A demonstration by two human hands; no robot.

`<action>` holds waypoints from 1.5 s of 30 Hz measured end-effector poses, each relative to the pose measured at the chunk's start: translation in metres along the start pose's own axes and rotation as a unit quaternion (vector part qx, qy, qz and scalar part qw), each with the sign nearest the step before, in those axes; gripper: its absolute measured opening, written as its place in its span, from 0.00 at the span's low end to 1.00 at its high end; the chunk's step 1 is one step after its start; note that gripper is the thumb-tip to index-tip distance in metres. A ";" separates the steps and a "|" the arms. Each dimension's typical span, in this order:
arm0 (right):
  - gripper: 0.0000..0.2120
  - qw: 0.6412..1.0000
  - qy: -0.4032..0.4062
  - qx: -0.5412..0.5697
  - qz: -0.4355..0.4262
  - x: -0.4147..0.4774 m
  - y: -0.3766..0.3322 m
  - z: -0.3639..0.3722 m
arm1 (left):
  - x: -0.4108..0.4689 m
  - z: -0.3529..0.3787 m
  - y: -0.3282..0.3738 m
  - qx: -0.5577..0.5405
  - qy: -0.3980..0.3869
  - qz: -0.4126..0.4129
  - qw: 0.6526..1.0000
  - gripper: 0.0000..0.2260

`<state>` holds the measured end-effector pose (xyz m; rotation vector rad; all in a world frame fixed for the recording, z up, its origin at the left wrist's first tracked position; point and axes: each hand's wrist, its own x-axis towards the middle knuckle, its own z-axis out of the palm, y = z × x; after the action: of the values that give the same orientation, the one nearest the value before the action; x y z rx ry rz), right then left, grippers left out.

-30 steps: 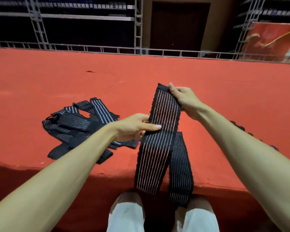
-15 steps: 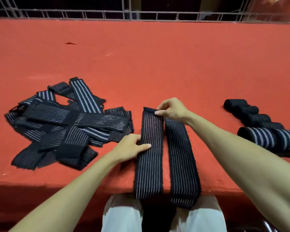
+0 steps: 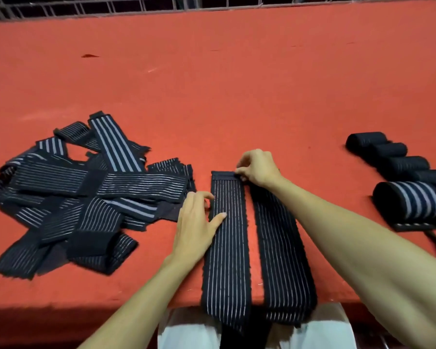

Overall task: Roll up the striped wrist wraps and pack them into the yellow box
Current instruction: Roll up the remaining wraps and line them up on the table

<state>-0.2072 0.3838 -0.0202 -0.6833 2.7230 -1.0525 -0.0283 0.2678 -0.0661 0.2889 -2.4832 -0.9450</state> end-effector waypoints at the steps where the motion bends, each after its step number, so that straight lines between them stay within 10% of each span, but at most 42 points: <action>1: 0.02 1.000 0.018 0.011 -0.007 -0.005 0.002 -0.007 | -0.002 -0.001 0.003 0.013 -0.006 0.029 0.999 0.12; 13: 0.12 0.966 0.098 0.225 0.078 -0.080 0.108 -0.053 | -0.004 0.045 0.063 0.019 -0.170 -0.006 0.985 0.05; 28: 0.17 0.988 0.101 -0.111 0.029 -0.041 0.081 -0.021 | -0.005 0.055 0.063 0.076 -0.084 0.017 0.993 0.05; 34: 0.05 0.984 0.135 0.079 0.080 -0.043 0.077 -0.031 | -0.007 0.052 0.064 0.051 -0.089 0.014 0.995 0.09; 40: 0.04 0.925 0.090 0.369 0.018 -0.078 0.038 -0.074 | 0.002 0.047 0.070 0.039 -0.166 -0.061 0.983 0.38; 45: 0.05 0.866 -0.027 0.499 -0.015 -0.111 -0.007 -0.111 | -0.001 0.020 0.089 -0.120 -0.270 -0.088 0.951 0.20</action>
<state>-0.1385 0.4977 0.0641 -0.5171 1.6944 -2.1035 -0.0405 0.3460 -0.0199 0.1900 -2.8127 -1.5639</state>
